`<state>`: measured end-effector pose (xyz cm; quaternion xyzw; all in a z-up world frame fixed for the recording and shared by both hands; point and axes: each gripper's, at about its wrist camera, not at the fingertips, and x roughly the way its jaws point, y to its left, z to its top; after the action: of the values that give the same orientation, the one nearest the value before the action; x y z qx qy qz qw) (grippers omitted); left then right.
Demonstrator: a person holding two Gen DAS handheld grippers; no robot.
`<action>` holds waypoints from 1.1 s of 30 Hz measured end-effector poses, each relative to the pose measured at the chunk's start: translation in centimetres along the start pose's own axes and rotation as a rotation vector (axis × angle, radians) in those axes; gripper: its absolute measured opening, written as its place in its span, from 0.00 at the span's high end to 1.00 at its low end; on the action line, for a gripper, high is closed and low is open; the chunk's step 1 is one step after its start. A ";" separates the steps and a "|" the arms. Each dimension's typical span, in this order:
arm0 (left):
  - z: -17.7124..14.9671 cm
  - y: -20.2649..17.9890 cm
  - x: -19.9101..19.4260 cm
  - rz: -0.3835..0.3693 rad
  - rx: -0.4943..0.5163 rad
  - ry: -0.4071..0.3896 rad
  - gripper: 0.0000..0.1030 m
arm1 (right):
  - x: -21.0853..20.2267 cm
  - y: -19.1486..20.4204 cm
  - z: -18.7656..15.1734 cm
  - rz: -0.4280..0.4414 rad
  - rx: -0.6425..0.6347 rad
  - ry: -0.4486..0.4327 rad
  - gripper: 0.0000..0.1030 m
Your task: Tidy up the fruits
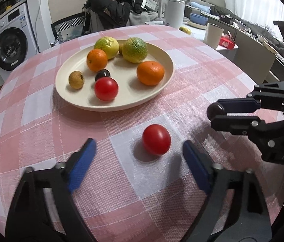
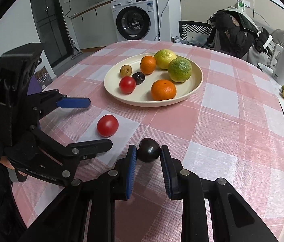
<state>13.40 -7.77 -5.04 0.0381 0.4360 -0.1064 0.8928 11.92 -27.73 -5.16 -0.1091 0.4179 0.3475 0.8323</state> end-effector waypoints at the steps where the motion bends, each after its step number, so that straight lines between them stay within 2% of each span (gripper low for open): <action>1: 0.1 0.0 0.2 -0.006 0.002 0.007 0.31 | 0.0 0.0 0.0 0.002 0.000 0.001 0.76; 9: 0.3 0.0 0.5 -0.036 -0.005 0.001 0.53 | 0.1 0.3 -0.1 0.007 -0.012 0.006 0.76; 13: 0.2 0.4 0.2 -0.067 -0.023 -0.008 0.75 | 0.1 0.3 -0.1 0.008 -0.013 0.008 0.76; 22: 0.1 0.3 -0.3 -0.079 -0.018 -0.030 0.76 | 0.2 0.3 -0.1 0.006 -0.012 0.008 0.76; 33: 0.3 0.5 -2.2 -0.046 -0.013 -0.096 0.76 | -0.4 -0.1 0.2 0.004 0.003 -0.029 0.76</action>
<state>12.44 -6.96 -3.16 0.0169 0.3943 -0.1260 0.9101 11.94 -27.93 -4.77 -0.1021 0.4063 0.3500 0.8378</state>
